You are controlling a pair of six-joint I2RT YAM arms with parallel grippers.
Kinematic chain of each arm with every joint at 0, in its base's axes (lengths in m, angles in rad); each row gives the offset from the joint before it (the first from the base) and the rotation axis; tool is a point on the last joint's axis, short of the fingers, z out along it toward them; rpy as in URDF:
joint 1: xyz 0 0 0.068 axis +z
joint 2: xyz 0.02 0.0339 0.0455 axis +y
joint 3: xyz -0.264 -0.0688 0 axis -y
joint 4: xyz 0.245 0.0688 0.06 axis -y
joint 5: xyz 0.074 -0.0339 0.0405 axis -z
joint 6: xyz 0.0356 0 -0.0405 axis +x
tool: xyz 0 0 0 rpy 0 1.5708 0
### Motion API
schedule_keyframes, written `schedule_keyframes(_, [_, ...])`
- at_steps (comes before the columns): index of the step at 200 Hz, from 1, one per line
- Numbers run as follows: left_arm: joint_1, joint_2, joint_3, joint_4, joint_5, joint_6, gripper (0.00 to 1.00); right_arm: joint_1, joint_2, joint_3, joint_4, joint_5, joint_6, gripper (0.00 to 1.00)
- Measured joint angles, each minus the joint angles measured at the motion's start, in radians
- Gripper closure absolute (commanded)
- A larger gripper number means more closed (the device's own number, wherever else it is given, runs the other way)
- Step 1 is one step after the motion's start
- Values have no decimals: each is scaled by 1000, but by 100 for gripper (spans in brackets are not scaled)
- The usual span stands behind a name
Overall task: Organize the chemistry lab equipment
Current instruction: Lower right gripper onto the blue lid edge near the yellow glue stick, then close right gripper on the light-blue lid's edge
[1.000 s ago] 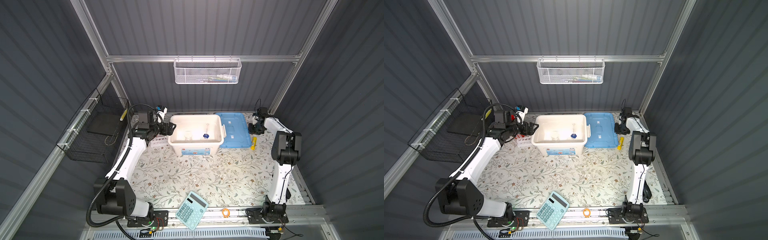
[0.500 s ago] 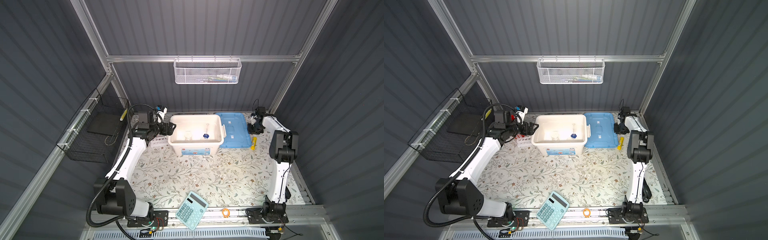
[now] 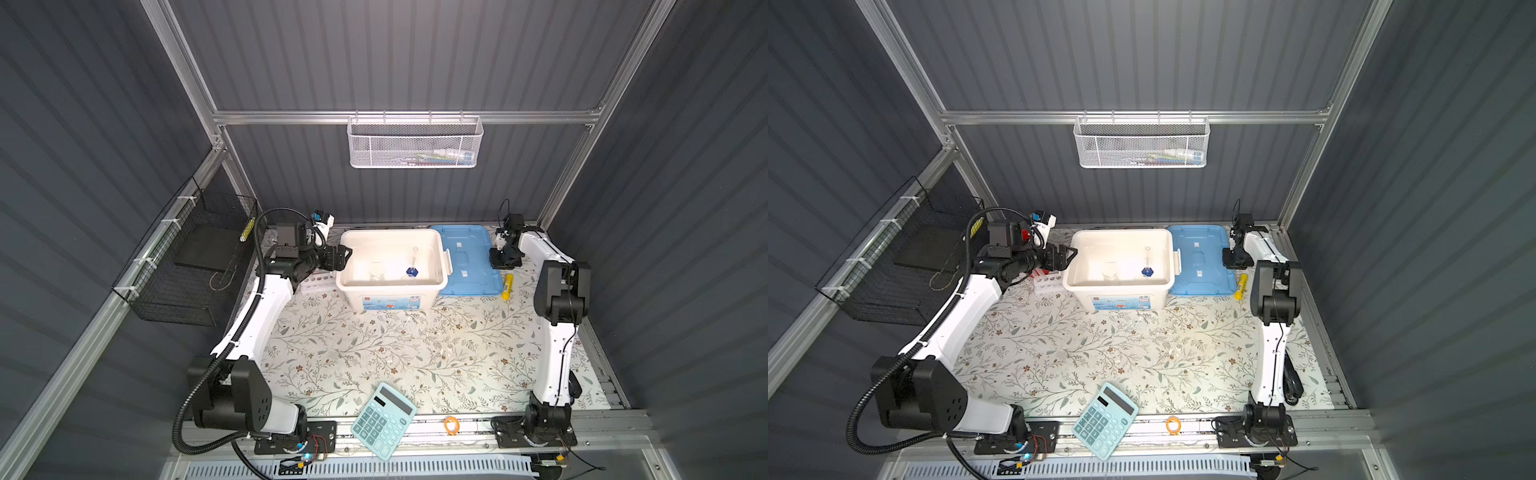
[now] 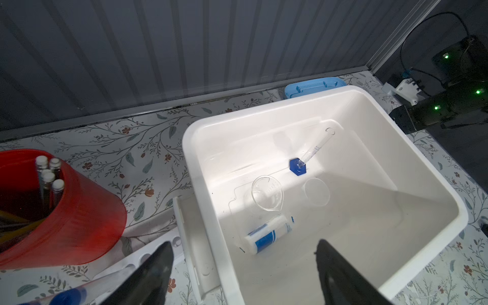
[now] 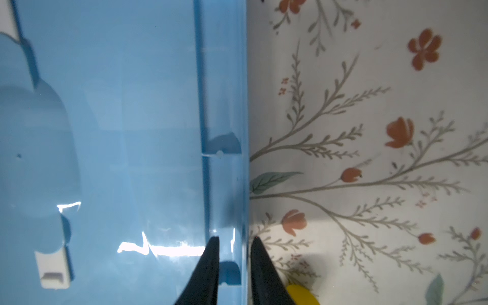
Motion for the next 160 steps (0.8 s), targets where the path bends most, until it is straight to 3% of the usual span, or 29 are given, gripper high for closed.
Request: schedule_keyframes(160, [0, 0, -1, 0, 0, 3, 16, 0, 23, 56, -56, 34, 22, 90])
